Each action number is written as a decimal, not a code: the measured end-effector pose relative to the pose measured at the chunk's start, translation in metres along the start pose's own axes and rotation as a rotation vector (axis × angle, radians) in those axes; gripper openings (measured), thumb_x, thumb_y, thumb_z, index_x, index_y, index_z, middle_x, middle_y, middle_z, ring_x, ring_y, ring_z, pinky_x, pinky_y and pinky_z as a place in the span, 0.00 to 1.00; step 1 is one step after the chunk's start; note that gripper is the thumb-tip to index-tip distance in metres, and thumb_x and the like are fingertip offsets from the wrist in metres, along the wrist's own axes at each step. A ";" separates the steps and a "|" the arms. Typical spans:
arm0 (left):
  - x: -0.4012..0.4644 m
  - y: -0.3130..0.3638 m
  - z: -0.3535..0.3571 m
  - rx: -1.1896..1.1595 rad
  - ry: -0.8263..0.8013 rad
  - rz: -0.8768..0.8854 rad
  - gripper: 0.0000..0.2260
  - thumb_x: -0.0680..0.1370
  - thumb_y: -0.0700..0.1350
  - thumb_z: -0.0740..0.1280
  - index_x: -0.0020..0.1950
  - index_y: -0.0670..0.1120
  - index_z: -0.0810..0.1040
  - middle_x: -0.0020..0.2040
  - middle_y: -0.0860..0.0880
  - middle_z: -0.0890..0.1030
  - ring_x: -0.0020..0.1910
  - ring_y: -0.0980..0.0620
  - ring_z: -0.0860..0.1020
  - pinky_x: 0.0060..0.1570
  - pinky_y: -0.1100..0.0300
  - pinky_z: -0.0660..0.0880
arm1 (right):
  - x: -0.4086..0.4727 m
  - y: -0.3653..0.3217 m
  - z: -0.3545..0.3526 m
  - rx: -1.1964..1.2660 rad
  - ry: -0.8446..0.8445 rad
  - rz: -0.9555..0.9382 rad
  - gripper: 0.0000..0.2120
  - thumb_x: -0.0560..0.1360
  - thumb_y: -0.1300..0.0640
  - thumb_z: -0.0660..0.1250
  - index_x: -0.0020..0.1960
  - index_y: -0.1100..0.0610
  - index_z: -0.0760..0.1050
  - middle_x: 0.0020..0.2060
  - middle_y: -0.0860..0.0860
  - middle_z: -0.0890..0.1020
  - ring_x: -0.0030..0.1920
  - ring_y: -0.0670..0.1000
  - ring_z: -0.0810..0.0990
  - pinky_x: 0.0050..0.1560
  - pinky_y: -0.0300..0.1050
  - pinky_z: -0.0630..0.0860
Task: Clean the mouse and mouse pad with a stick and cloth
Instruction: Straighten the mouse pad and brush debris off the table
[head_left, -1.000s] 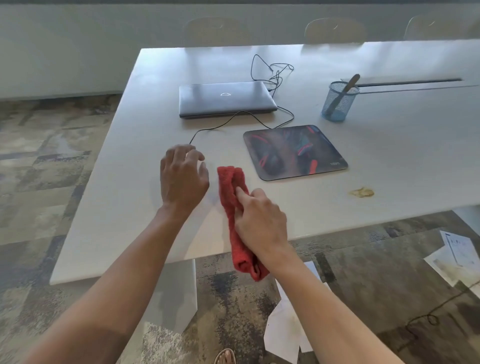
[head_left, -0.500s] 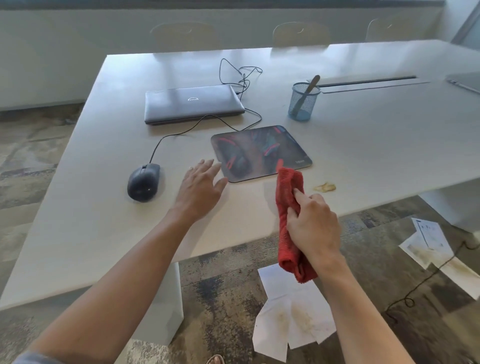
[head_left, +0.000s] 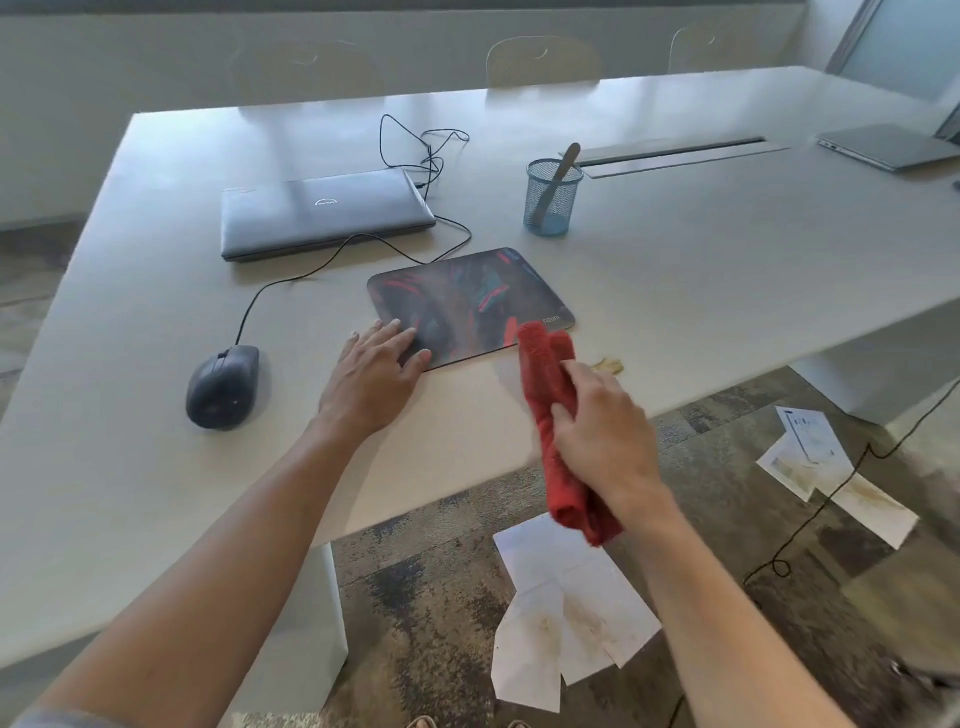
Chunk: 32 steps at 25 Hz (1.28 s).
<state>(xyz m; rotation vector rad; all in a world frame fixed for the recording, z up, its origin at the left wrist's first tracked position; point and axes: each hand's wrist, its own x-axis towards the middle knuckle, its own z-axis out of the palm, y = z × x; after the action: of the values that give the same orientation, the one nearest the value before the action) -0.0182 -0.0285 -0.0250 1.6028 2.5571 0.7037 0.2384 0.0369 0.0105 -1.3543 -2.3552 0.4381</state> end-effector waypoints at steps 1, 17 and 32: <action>0.000 0.000 0.000 0.001 0.003 0.003 0.22 0.81 0.56 0.57 0.73 0.48 0.69 0.75 0.46 0.66 0.76 0.47 0.59 0.73 0.49 0.52 | 0.007 0.009 -0.009 0.026 -0.027 -0.018 0.24 0.75 0.55 0.67 0.70 0.49 0.68 0.60 0.55 0.78 0.56 0.60 0.80 0.56 0.54 0.75; -0.001 0.003 0.002 0.002 0.059 -0.004 0.22 0.80 0.56 0.60 0.71 0.48 0.71 0.74 0.46 0.69 0.74 0.48 0.62 0.72 0.54 0.54 | 0.128 0.060 -0.024 -0.108 -0.206 -0.384 0.28 0.64 0.70 0.63 0.59 0.47 0.77 0.53 0.53 0.83 0.55 0.58 0.78 0.57 0.53 0.73; -0.005 0.009 -0.001 -0.021 0.089 0.002 0.21 0.80 0.54 0.62 0.69 0.45 0.73 0.72 0.46 0.70 0.73 0.48 0.63 0.71 0.54 0.56 | 0.070 0.127 -0.096 -0.253 -0.573 -0.499 0.26 0.66 0.74 0.65 0.49 0.46 0.82 0.48 0.41 0.82 0.54 0.48 0.77 0.58 0.51 0.72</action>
<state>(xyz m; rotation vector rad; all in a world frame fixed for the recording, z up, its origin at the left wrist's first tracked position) -0.0079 -0.0298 -0.0219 1.6042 2.5998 0.8169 0.3471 0.1661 0.0500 -0.7298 -3.1870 0.4238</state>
